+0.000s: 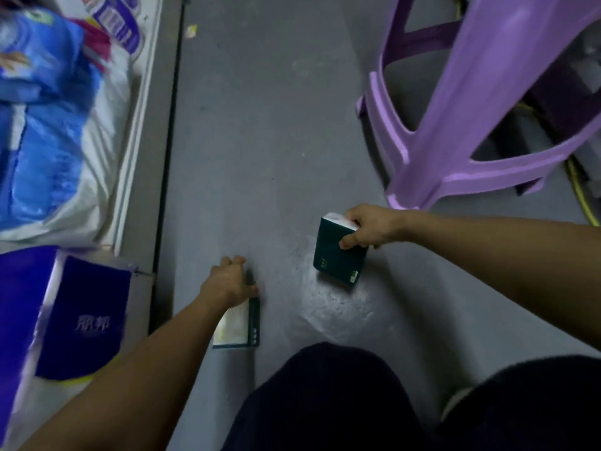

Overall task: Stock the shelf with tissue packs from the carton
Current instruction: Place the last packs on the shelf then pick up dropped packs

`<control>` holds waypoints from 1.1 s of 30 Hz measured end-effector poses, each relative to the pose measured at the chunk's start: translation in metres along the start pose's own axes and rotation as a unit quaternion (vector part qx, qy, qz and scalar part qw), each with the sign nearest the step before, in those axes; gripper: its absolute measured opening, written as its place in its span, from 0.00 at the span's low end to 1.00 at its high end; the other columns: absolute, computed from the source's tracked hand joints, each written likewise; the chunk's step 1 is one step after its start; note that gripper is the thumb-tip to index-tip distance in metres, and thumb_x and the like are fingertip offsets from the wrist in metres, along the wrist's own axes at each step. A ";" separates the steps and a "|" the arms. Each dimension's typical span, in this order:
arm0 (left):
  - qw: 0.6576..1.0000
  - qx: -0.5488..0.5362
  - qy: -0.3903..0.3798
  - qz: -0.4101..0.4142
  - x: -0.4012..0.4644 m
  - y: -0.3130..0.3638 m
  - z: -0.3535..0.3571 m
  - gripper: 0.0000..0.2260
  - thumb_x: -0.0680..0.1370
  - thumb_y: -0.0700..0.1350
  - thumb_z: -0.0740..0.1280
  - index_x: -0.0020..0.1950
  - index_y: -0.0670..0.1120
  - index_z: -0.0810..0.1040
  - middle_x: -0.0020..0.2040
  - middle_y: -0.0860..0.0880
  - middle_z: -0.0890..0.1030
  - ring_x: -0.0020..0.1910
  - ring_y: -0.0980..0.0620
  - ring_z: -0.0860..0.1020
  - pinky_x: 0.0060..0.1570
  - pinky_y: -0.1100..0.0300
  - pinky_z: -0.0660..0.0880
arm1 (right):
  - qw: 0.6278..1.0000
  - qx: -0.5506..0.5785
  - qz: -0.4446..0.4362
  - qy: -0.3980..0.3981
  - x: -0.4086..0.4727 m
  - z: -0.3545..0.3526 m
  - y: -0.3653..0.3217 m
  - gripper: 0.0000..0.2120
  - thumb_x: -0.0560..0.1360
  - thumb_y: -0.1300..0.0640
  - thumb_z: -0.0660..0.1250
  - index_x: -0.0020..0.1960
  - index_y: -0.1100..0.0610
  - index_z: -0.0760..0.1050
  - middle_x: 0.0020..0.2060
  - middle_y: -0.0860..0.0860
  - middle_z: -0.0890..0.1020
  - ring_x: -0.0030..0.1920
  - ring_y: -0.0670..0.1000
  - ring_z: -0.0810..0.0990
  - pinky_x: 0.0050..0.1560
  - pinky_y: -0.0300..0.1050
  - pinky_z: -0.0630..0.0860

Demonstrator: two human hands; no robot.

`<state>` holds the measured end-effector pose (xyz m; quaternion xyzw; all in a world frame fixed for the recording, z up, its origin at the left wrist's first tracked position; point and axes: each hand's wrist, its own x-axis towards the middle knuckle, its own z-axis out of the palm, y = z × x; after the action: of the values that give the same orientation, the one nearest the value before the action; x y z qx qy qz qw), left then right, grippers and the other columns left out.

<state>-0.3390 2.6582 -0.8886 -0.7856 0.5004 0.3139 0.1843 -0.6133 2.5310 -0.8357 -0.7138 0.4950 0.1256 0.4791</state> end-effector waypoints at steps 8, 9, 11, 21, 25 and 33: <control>0.979 -0.133 -0.007 -0.154 -0.007 -0.023 0.058 0.52 0.64 0.61 0.80 0.75 0.44 0.53 0.69 0.40 0.64 0.68 0.38 0.69 0.63 0.43 0.71 | 0.998 -0.022 -0.058 -0.017 0.011 0.025 -0.029 0.12 0.74 0.56 0.73 0.40 0.50 0.69 0.36 0.47 0.77 0.34 0.45 0.76 0.27 0.33 0.71; 0.977 -0.140 0.007 -0.160 -0.007 -0.020 0.062 0.51 0.64 0.60 0.80 0.75 0.44 0.53 0.69 0.40 0.65 0.67 0.38 0.70 0.63 0.44 0.71 | 0.998 -0.016 -0.059 -0.015 0.012 0.025 -0.028 0.12 0.74 0.56 0.73 0.41 0.50 0.70 0.36 0.46 0.77 0.34 0.44 0.76 0.25 0.30 0.70; 0.976 -0.128 0.038 -0.174 -0.008 -0.013 0.064 0.48 0.64 0.60 0.80 0.72 0.45 0.55 0.67 0.40 0.70 0.65 0.40 0.72 0.61 0.47 0.70 | 0.998 -0.010 -0.058 -0.012 0.013 0.024 -0.025 0.11 0.74 0.56 0.73 0.42 0.50 0.70 0.38 0.48 0.78 0.35 0.44 0.76 0.26 0.31 0.69; 0.888 -0.437 0.082 -0.116 -0.051 0.037 -0.028 0.40 0.63 0.53 0.83 0.67 0.45 0.66 0.59 0.43 0.77 0.57 0.42 0.78 0.59 0.49 0.76 | 0.984 0.165 0.021 0.060 -0.045 -0.019 -0.036 0.10 0.75 0.56 0.71 0.52 0.55 0.72 0.39 0.51 0.79 0.38 0.49 0.78 0.31 0.40 0.74; 0.874 -0.475 0.089 -0.054 -0.113 0.072 -0.085 0.33 0.65 0.50 0.82 0.62 0.47 0.67 0.54 0.46 0.78 0.51 0.45 0.79 0.53 0.50 0.79 | 0.968 0.227 0.047 0.093 -0.111 -0.045 -0.061 0.14 0.73 0.55 0.73 0.54 0.56 0.73 0.43 0.53 0.81 0.40 0.50 0.80 0.32 0.42 0.75; 0.834 -0.544 0.085 0.019 -0.253 0.100 -0.213 0.35 0.65 0.46 0.82 0.66 0.45 0.68 0.54 0.49 0.79 0.49 0.52 0.80 0.45 0.58 0.80 | 0.922 0.348 0.061 0.160 -0.275 -0.125 -0.136 0.13 0.72 0.55 0.74 0.53 0.55 0.74 0.45 0.51 0.83 0.45 0.50 0.82 0.37 0.44 0.77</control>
<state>-0.4396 2.6560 -0.5578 -0.7727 0.2776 0.4712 -0.3224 -0.6693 2.5981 -0.5157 -0.4814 0.6203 -0.1411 0.6030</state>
